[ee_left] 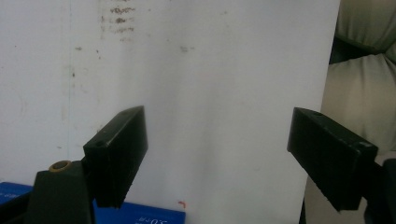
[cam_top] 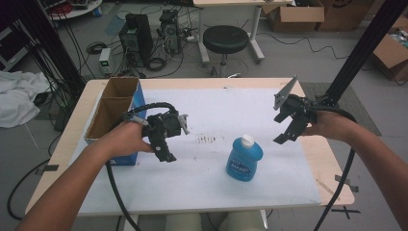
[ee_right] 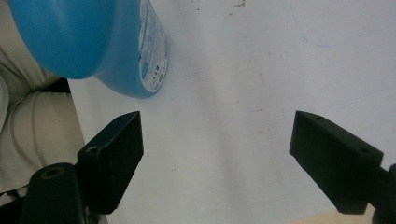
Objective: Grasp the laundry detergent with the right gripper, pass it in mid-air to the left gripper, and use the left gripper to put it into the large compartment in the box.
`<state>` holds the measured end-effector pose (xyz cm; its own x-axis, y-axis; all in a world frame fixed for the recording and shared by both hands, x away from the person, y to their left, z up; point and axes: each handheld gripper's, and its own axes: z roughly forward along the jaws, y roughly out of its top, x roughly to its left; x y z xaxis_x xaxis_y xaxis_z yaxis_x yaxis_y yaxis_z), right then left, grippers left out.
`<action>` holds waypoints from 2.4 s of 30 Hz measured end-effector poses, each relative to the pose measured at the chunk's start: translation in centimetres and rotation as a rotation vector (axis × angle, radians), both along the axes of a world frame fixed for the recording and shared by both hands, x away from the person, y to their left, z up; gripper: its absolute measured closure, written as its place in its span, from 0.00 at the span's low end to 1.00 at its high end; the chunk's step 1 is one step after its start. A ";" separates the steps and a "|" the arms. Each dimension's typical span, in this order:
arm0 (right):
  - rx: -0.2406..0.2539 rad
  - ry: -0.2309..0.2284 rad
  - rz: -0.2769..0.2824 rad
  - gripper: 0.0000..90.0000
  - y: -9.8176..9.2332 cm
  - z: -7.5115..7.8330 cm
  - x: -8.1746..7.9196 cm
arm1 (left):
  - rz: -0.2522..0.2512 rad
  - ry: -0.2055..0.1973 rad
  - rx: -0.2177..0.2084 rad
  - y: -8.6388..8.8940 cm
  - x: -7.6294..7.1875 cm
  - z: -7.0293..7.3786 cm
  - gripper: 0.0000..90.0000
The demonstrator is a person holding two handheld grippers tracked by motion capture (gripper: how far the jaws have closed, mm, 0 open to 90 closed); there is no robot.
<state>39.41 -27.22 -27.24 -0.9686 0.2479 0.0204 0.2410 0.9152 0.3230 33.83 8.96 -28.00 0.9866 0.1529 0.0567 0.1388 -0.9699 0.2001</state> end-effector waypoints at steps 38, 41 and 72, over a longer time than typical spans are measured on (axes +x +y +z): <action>0.175 -0.042 -0.106 0.19 -2.8 -6.7 -5.3 | 0.013 -0.007 -0.010 -0.1 0.2 -0.7 0.23; 0.186 -0.050 -0.120 0.18 -2.9 -6.9 -5.5 | 0.014 -0.007 -0.010 -0.1 0.3 -0.7 0.23; 0.492 -0.140 -0.260 0.18 -3.6 -10.0 -9.6 | 0.005 -0.015 -0.003 -0.2 0.4 -1.0 0.23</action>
